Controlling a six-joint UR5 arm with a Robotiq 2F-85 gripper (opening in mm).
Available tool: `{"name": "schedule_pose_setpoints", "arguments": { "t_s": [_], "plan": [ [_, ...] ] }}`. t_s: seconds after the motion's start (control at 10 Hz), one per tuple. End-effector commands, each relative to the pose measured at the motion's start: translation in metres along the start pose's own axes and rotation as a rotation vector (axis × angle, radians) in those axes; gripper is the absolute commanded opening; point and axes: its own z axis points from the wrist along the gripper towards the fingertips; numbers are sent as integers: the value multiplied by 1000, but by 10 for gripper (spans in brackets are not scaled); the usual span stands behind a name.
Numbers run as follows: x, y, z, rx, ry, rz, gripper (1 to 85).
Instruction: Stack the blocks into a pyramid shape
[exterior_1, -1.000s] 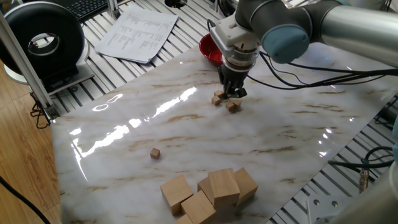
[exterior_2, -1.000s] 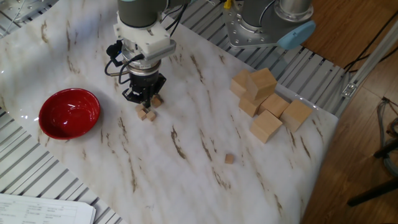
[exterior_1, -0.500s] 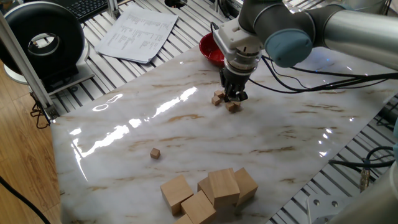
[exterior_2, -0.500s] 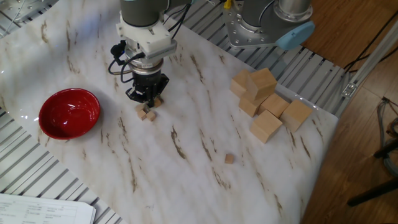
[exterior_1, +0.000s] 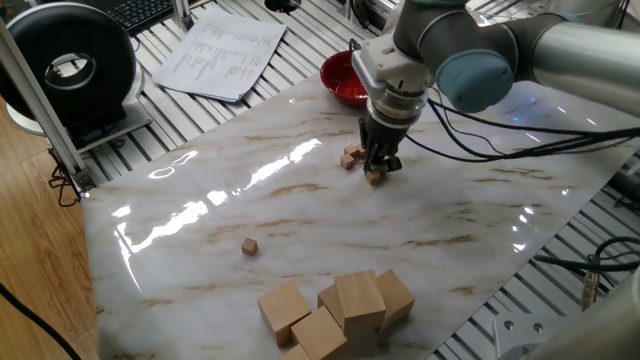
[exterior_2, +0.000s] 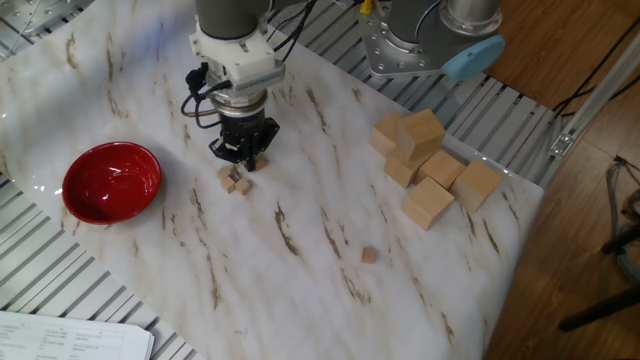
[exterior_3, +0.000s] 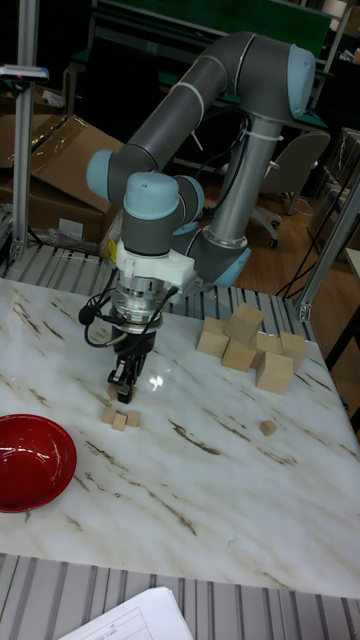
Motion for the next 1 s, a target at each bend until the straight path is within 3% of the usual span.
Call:
{"name": "schedule_pose_setpoints", "arguments": {
  "t_s": [0.0, 0.3, 0.5, 0.8, 0.9],
  "plan": [
    [1, 16, 0, -1, -19, 37, 10],
    [4, 32, 8, 15, -21, 35, 10],
    [6, 33, 7, 6, -22, 50, 17],
    [18, 29, -13, -26, -34, 53, 10],
    [19, 17, -19, -16, 11, 17, 10]
  ]
}}
